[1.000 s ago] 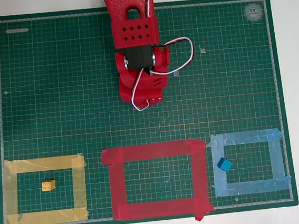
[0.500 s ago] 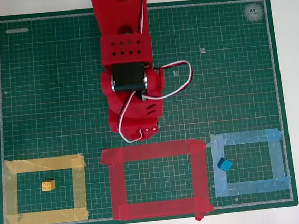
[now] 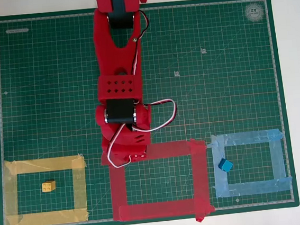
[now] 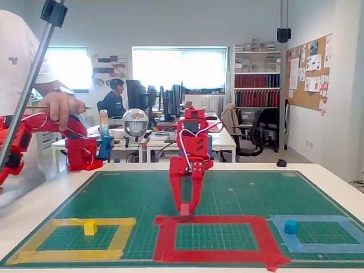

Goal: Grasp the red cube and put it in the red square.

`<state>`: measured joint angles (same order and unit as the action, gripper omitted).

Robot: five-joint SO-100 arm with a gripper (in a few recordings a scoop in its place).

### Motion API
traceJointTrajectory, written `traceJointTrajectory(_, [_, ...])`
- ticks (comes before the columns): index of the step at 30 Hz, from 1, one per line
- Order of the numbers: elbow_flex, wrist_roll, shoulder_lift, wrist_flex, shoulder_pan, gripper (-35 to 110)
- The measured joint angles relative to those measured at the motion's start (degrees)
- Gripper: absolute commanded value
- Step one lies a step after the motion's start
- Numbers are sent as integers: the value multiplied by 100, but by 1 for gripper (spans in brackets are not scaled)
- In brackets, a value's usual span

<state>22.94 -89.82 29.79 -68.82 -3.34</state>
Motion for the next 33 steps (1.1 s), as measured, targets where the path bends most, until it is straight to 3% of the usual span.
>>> traceJointTrajectory(10, [-18,0,-132,1433,-123,-1])
traceJointTrajectory(33, [809,281,-141,1626,-229,-1])
